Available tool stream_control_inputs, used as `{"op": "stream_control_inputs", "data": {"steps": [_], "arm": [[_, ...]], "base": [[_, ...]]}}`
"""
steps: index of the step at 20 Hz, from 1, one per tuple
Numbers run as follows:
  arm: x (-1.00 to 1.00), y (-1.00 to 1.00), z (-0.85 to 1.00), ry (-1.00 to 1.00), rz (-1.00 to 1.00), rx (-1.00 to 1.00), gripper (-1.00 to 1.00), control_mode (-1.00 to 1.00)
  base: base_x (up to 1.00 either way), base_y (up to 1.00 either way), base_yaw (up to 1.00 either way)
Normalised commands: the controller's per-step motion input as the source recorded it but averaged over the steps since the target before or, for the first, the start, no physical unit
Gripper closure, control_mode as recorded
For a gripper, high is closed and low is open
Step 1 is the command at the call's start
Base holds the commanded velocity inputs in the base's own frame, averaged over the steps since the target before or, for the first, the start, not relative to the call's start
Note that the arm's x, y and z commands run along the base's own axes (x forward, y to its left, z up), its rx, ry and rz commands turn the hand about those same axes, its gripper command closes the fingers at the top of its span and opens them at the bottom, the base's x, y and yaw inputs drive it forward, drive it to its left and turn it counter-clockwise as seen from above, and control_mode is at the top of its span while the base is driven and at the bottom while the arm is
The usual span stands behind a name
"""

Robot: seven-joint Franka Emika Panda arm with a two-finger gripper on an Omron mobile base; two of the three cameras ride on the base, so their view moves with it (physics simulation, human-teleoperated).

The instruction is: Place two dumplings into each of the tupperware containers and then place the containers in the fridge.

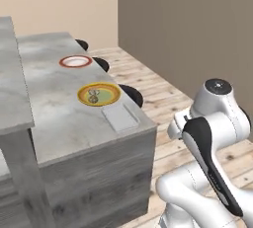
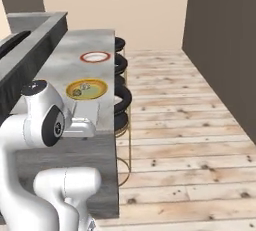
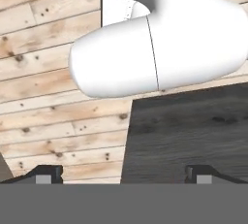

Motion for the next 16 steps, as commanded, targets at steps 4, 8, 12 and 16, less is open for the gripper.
{"op": "stream_control_inputs", "data": {"steps": [4, 8, 12, 16], "arm": [[0.0, 0.0, 0.0, 0.0, 0.0, 0.0, -1.0, 1.0], [0.0, 0.0, 0.0, 0.0, 0.0, 0.0, -1.0, 1.0], [0.0, 0.0, 0.0, 0.0, 0.0, 0.0, -1.0, 1.0], [0.0, 0.0, 0.0, 0.0, 0.0, 0.0, -1.0, 1.0]], "base": [[0.65, -0.36, 0.26], [0.77, -0.39, 0.14], [0.58, -0.07, 0.03], [0.06, 0.0, -0.02]]}}
